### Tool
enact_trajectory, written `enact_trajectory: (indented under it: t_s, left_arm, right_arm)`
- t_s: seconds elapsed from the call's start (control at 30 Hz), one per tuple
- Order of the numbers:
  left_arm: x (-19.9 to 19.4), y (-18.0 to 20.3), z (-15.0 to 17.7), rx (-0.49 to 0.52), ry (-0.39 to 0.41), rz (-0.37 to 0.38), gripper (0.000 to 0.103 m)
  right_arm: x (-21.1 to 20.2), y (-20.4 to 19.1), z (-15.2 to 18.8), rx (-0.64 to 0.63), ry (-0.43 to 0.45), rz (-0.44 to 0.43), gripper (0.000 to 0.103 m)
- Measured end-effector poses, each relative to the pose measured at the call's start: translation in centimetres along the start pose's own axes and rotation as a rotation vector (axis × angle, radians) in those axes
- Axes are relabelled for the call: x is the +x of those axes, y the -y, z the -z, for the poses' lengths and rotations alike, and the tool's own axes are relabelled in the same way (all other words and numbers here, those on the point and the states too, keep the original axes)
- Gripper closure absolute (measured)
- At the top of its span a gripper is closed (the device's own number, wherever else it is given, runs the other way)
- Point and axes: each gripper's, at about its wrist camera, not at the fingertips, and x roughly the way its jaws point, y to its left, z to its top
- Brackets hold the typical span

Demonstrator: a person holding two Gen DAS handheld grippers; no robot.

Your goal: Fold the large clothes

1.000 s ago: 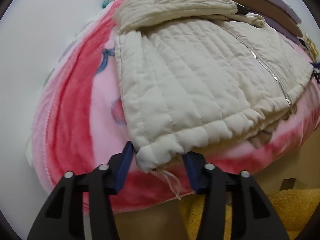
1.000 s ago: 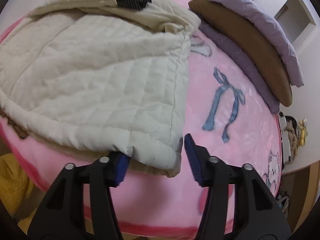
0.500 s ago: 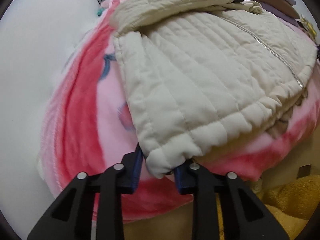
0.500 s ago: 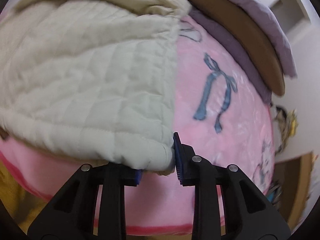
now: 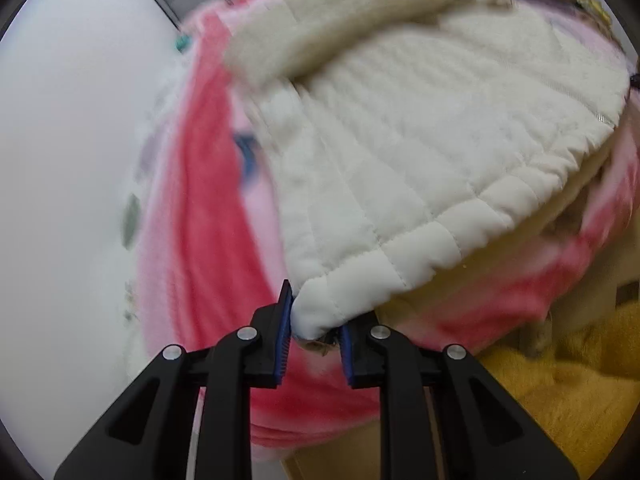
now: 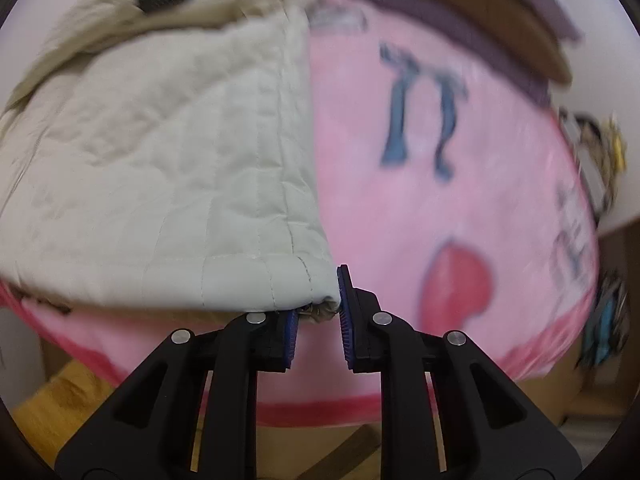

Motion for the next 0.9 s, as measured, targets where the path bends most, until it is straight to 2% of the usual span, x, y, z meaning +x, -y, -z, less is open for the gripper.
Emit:
enact_trajectory:
  t_s: [0.07, 0.17, 0.27, 0.37, 0.43, 0.47, 0.57, 0.6, 0.7, 0.77, 0.9]
  left_arm:
    - [1.9, 1.6, 0.5, 0.038, -0.038, -0.006, 0.083]
    - [2.2, 1.1, 0.3, -0.056, -0.031, 0.027, 0.083]
    - [0.8, 0.9, 0.3, -0.054, -0.006, 0.008, 0.083]
    - [-2.3, 0.1, -1.2, -0.066, 0.011, -0.041, 0.083]
    - [-4.9, -1.7, -3.0, -0.141, 0.035, -0.088, 0.084]
    - [-6.1, -3.0, -4.4, -0.217, 0.037, -0.103, 0.084]
    - [-7.8, -6.6, -7.8, -0.410, 0.033, -0.132, 0.085]
    - [-7.9, -7.9, -8.8, -0.436, 0.035, -0.144, 0.086]
    - [-8.3, -10.1, -12.4, -0.457, 0.042, -0.169, 0.086]
    - [-7.8, -12.0, -15.0, -0.467, 0.028, -0.158, 0.086]
    - [-5.5, -15.1, -20.3, -0.401, 0.032, -0.153, 0.086]
  right_arm:
    - [0.8, -0.2, 0.1, 0.021, -0.005, 0.012, 0.086]
    - [0.4, -0.8, -0.1, -0.031, -0.007, 0.023, 0.086]
    - [-1.7, -0.7, -0.2, -0.064, 0.035, -0.022, 0.088]
    - [-6.2, -0.5, -1.8, -0.082, 0.107, -0.037, 0.088]
    - [-8.9, -0.3, -3.3, -0.060, 0.151, -0.043, 0.088]
    - [-10.2, -0.1, -4.5, -0.037, 0.171, -0.046, 0.088]
    - [-12.6, 0.6, -7.6, 0.041, 0.206, -0.066, 0.088]
    - [-12.9, 1.0, -8.9, 0.049, 0.214, -0.069, 0.088]
    - [-14.1, 0.7, -12.7, 0.031, 0.226, -0.047, 0.088]
    - [-14.5, 0.5, -15.6, 0.014, 0.219, -0.040, 0.088]
    - [-14.2, 0.2, -21.7, -0.012, 0.188, -0.047, 0.088]
